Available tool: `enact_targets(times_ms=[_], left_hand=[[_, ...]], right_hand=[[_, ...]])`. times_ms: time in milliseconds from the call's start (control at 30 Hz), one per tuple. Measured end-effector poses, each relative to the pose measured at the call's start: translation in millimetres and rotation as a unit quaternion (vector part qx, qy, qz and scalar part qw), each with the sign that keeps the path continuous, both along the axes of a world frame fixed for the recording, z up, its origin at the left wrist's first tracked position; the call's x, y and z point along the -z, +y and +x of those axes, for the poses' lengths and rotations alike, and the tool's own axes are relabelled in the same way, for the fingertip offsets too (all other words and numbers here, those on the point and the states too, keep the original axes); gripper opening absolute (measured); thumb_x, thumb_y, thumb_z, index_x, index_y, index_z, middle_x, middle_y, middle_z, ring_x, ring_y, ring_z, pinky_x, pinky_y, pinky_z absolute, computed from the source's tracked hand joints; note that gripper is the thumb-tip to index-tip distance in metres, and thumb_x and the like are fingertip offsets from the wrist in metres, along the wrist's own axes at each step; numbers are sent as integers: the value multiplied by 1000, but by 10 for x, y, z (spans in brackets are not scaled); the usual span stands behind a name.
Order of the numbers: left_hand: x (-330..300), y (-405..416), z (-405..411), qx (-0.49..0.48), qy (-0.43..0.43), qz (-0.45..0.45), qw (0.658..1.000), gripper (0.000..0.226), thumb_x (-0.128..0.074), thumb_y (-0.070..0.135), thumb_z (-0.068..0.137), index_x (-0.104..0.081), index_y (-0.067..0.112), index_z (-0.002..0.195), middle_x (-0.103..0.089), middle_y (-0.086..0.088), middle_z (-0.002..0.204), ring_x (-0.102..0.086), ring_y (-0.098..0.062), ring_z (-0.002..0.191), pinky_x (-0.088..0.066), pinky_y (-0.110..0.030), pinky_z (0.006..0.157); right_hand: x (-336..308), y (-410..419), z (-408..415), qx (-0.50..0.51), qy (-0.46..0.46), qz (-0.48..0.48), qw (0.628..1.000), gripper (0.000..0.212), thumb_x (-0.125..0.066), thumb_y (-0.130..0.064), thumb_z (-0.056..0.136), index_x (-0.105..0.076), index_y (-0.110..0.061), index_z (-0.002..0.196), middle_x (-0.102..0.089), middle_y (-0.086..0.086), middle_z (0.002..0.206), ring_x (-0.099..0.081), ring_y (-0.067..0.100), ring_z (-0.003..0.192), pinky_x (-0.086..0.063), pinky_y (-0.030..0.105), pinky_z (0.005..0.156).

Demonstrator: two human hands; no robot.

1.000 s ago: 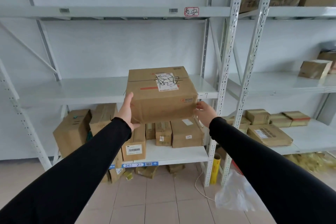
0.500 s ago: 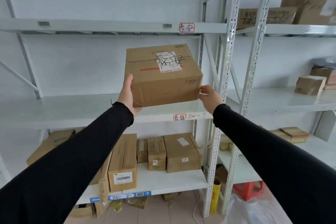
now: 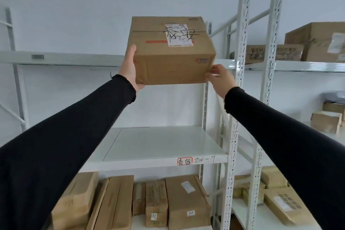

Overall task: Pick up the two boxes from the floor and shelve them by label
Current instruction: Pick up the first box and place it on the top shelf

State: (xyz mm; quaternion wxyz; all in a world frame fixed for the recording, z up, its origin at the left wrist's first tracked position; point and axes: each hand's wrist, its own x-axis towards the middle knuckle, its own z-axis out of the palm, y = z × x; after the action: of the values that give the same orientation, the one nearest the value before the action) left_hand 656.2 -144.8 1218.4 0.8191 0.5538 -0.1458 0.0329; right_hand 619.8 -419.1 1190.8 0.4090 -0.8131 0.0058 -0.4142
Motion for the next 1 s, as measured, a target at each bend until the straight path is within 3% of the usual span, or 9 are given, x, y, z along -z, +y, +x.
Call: enact_targets(times_ms=[100, 133, 233, 333, 433, 600, 733, 800, 1000], left_hand=[[-267, -23, 198, 6, -20, -6, 1000, 41, -57, 68, 89, -60, 31, 108, -68, 3, 119, -67, -17, 99, -52, -38, 72], [-354, -24, 280, 9, -29, -7, 1000, 42, -57, 68, 89, -60, 32, 110, -67, 3, 123, -67, -18, 103, -52, -38, 70], [-558, -77, 566, 11, -46, -17, 999, 56, -57, 70, 87, -55, 30, 128, -57, 4, 140, -61, -20, 114, -51, -43, 83], [-704, -125, 794, 21, -56, -23, 998, 48, -55, 67, 90, -56, 29, 118, -62, 5, 122, -64, -17, 99, -54, -40, 82], [-828, -190, 1046, 31, -63, -35, 997, 71, -58, 72, 83, -52, 29, 139, -54, 2, 146, -61, -23, 120, -48, -51, 105], [-975, -359, 1311, 51, -70, -33, 996, 64, -53, 71, 88, -52, 29, 137, -60, 3, 134, -64, -22, 108, -53, -46, 90], [-1096, -538, 1479, 53, -63, -24, 996, 76, -50, 72, 90, -40, 30, 152, -37, 3, 161, -40, -30, 144, -34, -59, 117], [-1153, -618, 1529, 52, -59, -24, 997, 81, -51, 73, 89, -35, 29, 156, -32, 2, 164, -35, -31, 148, -30, -58, 120], [-1306, -824, 1757, 30, -54, -1, 998, 85, -47, 72, 91, -28, 26, 160, -26, -1, 168, -30, -35, 151, -29, -59, 120]], right_hand=[[-259, -30, 252, 12, -20, -20, 1000, 41, -56, -31, 91, -54, -18, 130, -61, -1, 128, -59, 18, 112, -48, 41, 99], [-330, -43, 336, 20, -24, -27, 999, 42, -56, -32, 92, -53, -18, 131, -60, -1, 129, -59, 18, 113, -48, 40, 99], [-482, -114, 559, 47, -37, -43, 997, 46, -57, -35, 93, -50, -17, 135, -58, 1, 132, -58, 19, 114, -46, 35, 95], [-599, -197, 756, 75, -38, -62, 995, 46, -55, -34, 94, -48, -16, 137, -57, 2, 133, -56, 20, 115, -45, 33, 93], [-728, -267, 934, 98, -36, -69, 992, 47, -54, -33, 95, -47, -16, 138, -57, 2, 133, -54, 20, 117, -42, 31, 91], [-1003, -384, 1205, 126, -30, -84, 988, 47, -52, -34, 95, -48, -14, 137, -59, 4, 131, -56, 22, 117, -45, 37, 97], [-1171, -492, 1410, 149, -9, -102, 984, 42, -50, -31, 93, -51, -14, 132, -61, 6, 123, -58, 24, 107, -47, 36, 86], [-1222, -562, 1500, 169, 2, -119, 978, 40, -48, -31, 94, -51, -15, 130, -62, 7, 122, -59, 24, 102, -47, 35, 82], [-1310, -734, 1680, 233, 8, -212, 949, 39, -43, -32, 97, -52, -15, 131, -62, 8, 126, -60, 27, 108, -49, 37, 85]])
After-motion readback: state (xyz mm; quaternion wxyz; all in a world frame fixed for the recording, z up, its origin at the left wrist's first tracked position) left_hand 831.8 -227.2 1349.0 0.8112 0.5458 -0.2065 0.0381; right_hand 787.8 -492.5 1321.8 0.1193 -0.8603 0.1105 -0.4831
